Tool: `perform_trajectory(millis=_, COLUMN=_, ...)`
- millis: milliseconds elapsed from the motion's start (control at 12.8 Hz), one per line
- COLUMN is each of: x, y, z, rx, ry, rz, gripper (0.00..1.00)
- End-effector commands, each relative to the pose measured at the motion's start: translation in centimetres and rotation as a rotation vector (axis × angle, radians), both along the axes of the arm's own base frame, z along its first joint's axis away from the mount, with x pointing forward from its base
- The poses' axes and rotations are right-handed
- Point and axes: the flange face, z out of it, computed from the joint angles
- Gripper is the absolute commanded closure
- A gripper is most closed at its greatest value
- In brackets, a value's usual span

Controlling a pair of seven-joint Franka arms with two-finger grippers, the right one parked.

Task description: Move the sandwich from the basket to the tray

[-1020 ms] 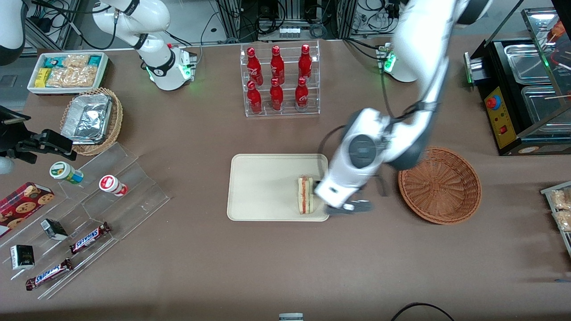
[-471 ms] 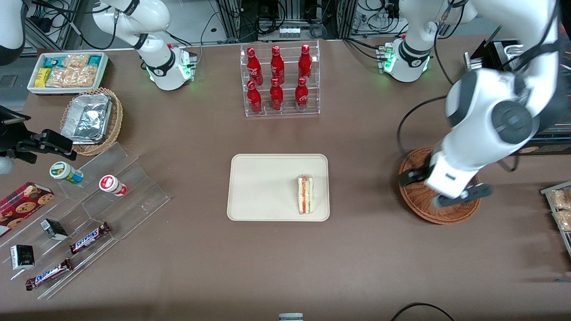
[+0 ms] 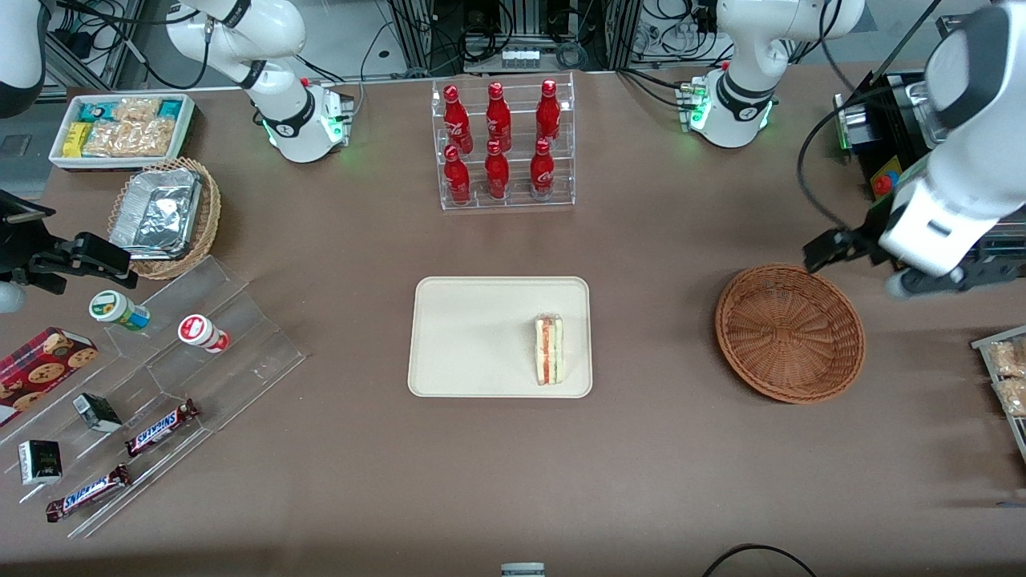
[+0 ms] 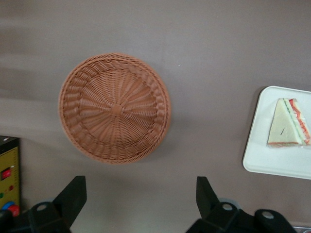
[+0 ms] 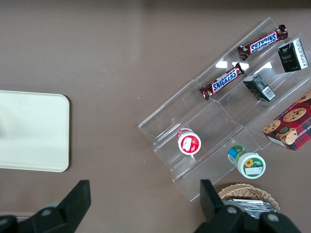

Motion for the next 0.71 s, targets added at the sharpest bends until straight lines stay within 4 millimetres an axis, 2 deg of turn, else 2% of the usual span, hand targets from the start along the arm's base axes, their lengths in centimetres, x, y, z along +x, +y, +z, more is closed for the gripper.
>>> perform_trajectory(millis=0, x=-3.1, y=0.1, z=2.2, rx=0.020, ry=0.017, rz=-0.021, gripper=0.00)
perform_trajectory(millis=157, x=-3.0, y=0.7, z=4.0, rx=0.019, ry=0.014, rz=-0.007, gripper=0.00)
perform_trajectory(millis=392, x=-3.5, y=-0.4, z=3.8, rx=0.078, ry=0.037, rz=-0.065, gripper=0.00)
perform_trajectory(millis=627, x=-3.7, y=-0.3, z=4.3, rx=0.082, ry=0.031, rz=-0.075, gripper=0.00)
